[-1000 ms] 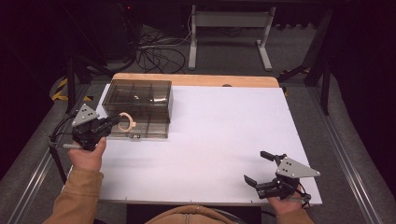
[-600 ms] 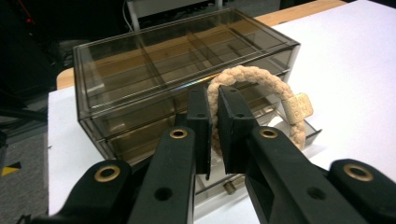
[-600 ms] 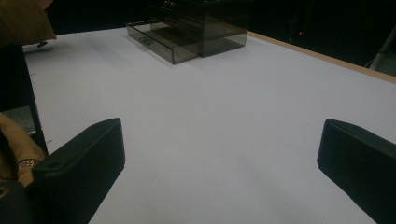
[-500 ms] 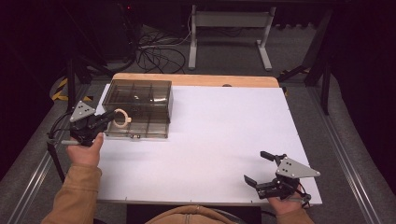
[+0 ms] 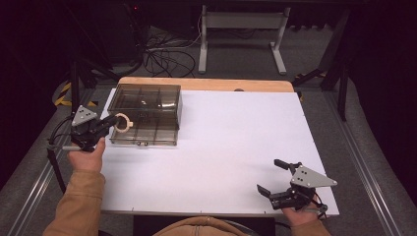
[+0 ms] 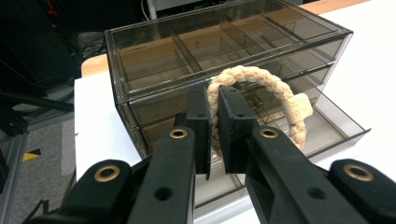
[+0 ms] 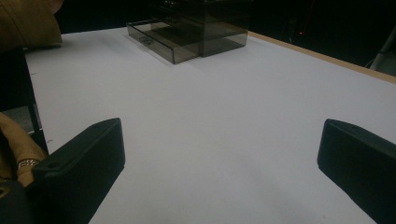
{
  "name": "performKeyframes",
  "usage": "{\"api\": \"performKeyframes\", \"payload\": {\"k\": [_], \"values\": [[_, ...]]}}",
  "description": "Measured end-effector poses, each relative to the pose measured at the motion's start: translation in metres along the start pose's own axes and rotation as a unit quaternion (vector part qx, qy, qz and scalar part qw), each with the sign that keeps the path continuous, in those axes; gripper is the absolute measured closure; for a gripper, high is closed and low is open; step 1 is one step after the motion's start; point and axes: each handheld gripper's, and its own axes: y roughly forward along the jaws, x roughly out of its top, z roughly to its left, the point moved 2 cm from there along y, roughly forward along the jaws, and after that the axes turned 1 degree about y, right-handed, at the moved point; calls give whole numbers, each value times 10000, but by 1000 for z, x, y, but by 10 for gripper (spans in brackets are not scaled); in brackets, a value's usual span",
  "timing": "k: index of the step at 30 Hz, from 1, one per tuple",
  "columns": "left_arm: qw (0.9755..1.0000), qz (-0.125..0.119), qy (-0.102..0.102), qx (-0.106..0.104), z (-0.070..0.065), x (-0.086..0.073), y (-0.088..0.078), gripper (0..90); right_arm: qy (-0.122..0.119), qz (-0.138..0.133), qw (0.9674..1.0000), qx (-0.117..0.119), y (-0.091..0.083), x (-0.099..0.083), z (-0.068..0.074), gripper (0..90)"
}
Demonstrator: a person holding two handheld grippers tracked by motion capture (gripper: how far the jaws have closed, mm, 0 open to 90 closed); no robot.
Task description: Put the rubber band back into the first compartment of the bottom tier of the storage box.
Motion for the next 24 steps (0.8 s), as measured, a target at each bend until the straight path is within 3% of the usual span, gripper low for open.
{"api": "performKeyframes", "payload": {"k": [8,24], "values": [[10000,-33,-14,46,1,-2,5,835,15,-4,10000,4,-1,0,0,12],[9998,-73,-189,21,12,-22,21,831,-1,-14,10000,-1,-1,0,0,12]]}}
